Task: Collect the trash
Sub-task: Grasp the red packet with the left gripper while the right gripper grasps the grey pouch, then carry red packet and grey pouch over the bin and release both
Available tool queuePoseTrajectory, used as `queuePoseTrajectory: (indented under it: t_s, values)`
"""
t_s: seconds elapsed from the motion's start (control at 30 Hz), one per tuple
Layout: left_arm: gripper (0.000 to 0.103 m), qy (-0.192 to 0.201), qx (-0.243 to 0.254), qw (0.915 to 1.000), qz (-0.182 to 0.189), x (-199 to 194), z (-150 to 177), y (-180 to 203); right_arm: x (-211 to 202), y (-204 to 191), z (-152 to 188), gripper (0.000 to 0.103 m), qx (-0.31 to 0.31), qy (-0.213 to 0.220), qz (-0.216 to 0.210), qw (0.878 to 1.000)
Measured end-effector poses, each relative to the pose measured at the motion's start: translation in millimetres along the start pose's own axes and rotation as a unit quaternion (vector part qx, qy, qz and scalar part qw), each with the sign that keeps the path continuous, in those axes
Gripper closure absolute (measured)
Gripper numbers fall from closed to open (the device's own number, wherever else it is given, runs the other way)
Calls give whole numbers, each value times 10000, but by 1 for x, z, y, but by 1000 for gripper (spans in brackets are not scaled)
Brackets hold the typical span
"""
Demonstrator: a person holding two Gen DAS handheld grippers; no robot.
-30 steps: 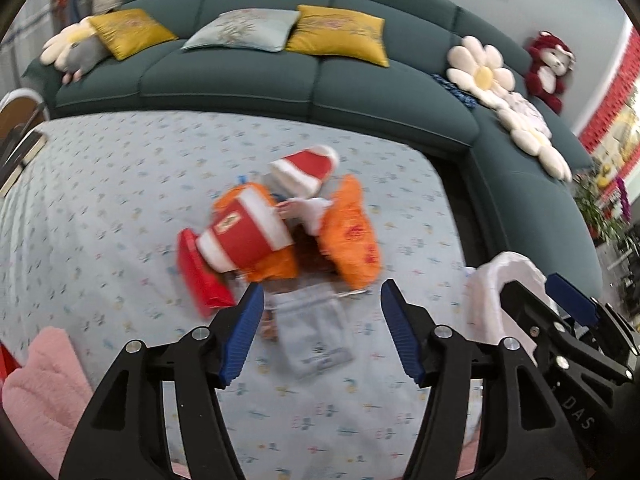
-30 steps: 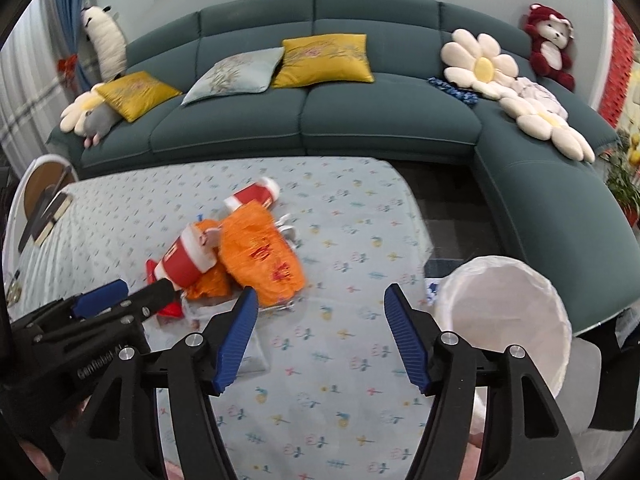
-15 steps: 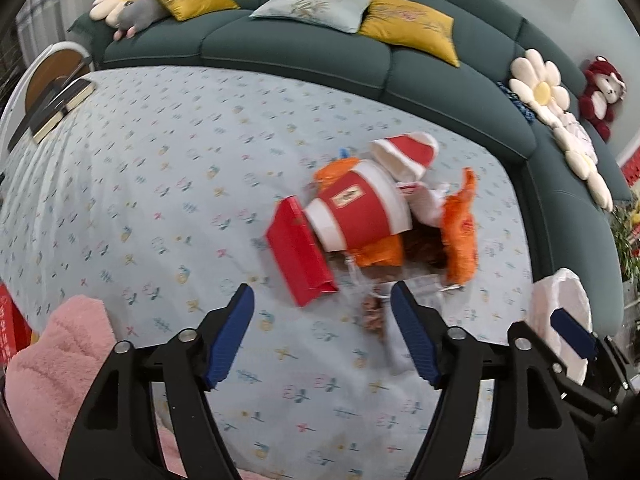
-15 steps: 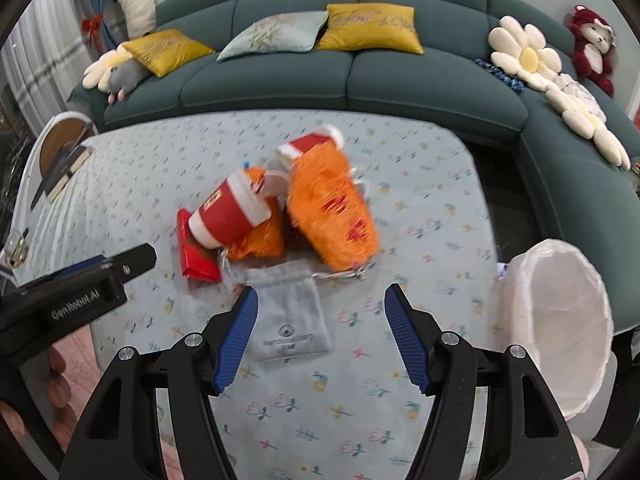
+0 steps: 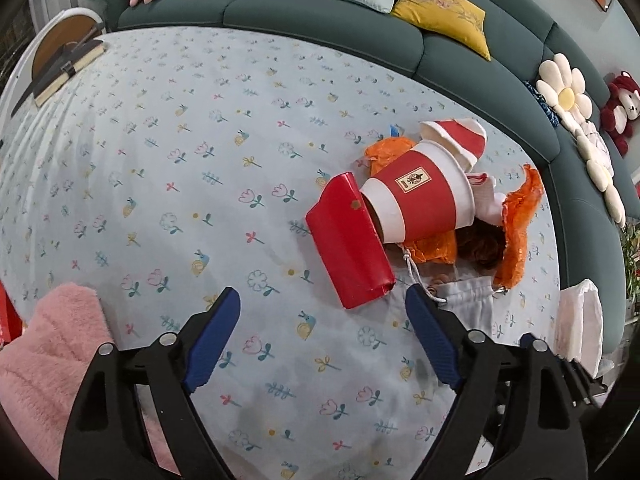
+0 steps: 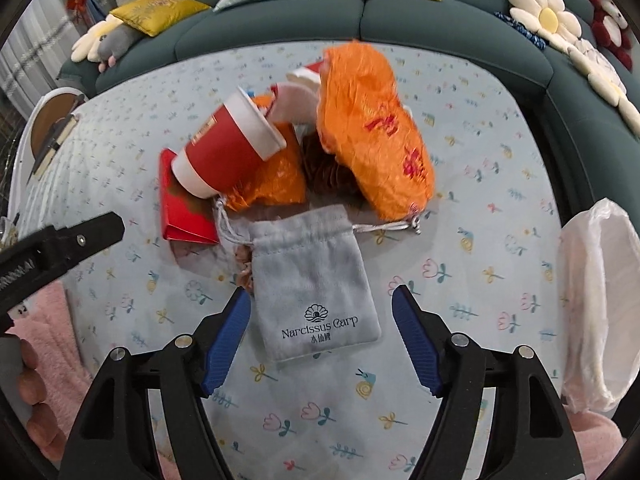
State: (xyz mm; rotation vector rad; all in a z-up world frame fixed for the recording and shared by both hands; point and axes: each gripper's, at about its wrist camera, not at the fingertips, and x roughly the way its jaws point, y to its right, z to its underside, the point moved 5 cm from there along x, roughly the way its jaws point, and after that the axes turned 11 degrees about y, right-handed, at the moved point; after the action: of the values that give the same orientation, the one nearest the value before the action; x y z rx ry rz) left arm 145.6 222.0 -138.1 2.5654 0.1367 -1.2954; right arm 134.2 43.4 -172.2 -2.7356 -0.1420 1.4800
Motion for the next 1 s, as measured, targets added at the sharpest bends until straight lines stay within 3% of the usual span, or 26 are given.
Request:
queuePoseTrajectory:
  t_s: [0.37, 0.47, 0.63, 0.77, 0.83, 0.9, 1.0]
  values:
    - [19, -348, 57, 9993, 129, 46, -1, 18, 32, -4, 15, 32, -110, -371, 134, 9992]
    - [31, -461, 125, 9987, 159, 56, 2, 22, 38, -4, 20, 32, -62, -466, 81, 9989]
    - [60, -694, 159, 9971, 265, 69, 11, 23, 42, -2, 25, 34, 41, -450, 40, 9990]
    - [77, -624, 157, 9973, 366, 65, 13, 24, 41, -4, 24, 51, -224, -389, 82, 9990]
    - [85, -589, 202, 9973, 379, 61, 12, 26, 41, -6, 22, 72, -324, -379, 20, 9988]
    - [86, -559, 228, 9974, 403, 57, 11, 27, 38, -9, 22, 87, -335, -419, -64, 9985]
    - [87, -476, 241, 9977, 419, 46, 11, 25, 28, -5, 21, 92, -353, -361, -95, 9987]
